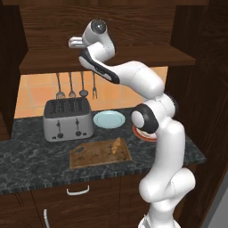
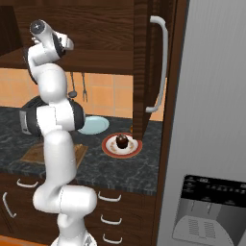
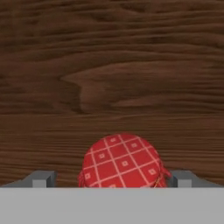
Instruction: From the different types of pastries on the counter, select a croissant and place it on the cutting board. Then retrieve a jar of jam from the cabinet and place it alongside the croissant on the cutting board.
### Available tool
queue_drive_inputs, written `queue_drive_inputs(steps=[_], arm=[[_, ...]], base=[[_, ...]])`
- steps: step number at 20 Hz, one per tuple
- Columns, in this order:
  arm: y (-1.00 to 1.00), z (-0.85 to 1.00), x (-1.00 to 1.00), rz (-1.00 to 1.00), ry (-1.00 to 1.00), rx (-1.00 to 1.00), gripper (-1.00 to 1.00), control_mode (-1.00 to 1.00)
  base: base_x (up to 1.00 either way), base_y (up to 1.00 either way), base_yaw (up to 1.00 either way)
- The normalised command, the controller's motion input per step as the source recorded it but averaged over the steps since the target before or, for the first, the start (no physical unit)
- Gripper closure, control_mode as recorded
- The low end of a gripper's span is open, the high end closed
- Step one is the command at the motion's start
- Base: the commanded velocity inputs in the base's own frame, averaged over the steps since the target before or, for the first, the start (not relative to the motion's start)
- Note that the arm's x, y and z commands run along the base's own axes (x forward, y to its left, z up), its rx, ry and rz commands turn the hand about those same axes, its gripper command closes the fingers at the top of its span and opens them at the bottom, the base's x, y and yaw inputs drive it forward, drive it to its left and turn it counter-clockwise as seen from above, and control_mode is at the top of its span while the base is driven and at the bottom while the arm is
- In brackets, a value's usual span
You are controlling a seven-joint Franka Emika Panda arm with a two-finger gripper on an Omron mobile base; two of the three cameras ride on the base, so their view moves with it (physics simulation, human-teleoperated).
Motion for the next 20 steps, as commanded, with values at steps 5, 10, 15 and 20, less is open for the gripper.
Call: queue_drive_inputs(steps=[5, 10, 15, 20], arm=[[0.15, -0.02, 0.11, 0.00, 0.02, -0.01, 1.00, -1.00], [0.00, 0.15, -0.10, 0.00, 0.00, 0.00, 1.00, -1.00], [-0.01, 0.33, -0.69, 0.00, -0.01, 0.00, 1.00, -1.00], [-0.04, 0.14, -0.95, 0.00, -0.03, -0.01, 1.00, -1.00]], base=[[0.00, 0.00, 0.00], [0.00, 0.00, 0.00], [0.00, 0.00, 0.00], [0.00, 0.00, 0.00]])
